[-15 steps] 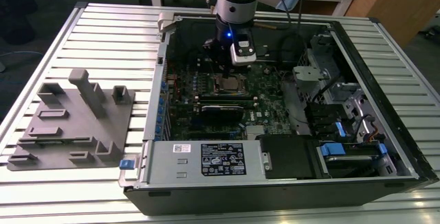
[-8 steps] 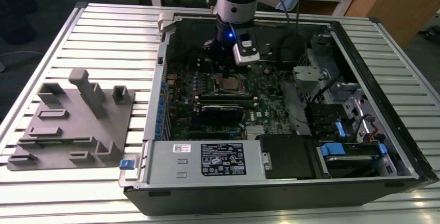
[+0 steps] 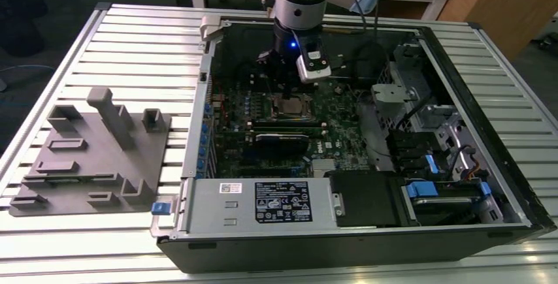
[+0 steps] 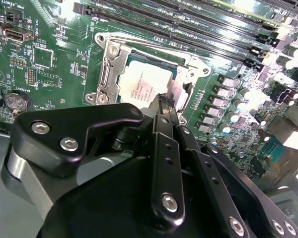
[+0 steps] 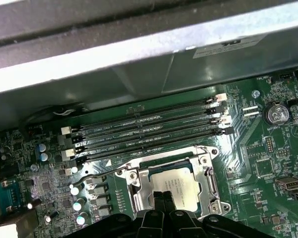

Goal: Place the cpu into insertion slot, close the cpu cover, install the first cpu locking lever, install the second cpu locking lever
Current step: 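Close the cpu cover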

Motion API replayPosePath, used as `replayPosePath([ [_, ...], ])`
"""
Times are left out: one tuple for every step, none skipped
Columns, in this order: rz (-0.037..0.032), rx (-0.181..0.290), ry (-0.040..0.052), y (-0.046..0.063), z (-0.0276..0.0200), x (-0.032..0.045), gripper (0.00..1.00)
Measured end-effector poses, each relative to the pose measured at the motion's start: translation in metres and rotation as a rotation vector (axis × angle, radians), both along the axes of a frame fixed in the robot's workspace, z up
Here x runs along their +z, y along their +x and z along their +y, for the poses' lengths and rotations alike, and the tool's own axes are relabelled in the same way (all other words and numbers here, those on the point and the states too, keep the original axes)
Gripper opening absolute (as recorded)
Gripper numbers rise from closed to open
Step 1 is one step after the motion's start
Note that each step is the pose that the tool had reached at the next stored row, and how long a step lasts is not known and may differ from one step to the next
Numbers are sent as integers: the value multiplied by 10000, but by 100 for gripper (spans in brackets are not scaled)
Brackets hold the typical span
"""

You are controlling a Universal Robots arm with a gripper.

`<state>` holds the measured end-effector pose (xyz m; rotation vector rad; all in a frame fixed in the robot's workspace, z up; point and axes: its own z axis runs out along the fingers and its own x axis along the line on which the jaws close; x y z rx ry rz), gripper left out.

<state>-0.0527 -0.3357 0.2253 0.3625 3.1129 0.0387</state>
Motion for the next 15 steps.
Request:
replayPosePath([
  [0, 0, -1, 0, 0, 0, 11],
  [-1, 8, 0, 0, 0, 0, 11],
  [0, 38, 0, 0, 0, 0, 11],
  [0, 94, 0, 0, 0, 0, 11],
  [0, 178, 0, 0, 0, 0, 11],
  [0, 283, 0, 0, 0, 0, 11],
  [0, 405, 0, 0, 0, 0, 11],
  [0, 532, 0, 0, 0, 0, 11],
  [0, 656, 0, 0, 0, 0, 11],
  [0, 781, 0, 0, 0, 0, 11],
  [-1, 891, 0, 0, 0, 0, 11],
  [-1, 927, 0, 0, 0, 0, 11],
  [0, 930, 0, 0, 0, 0, 11],
  [0, 930, 0, 0, 0, 0, 11],
  [0, 932, 0, 0, 0, 0, 11],
])
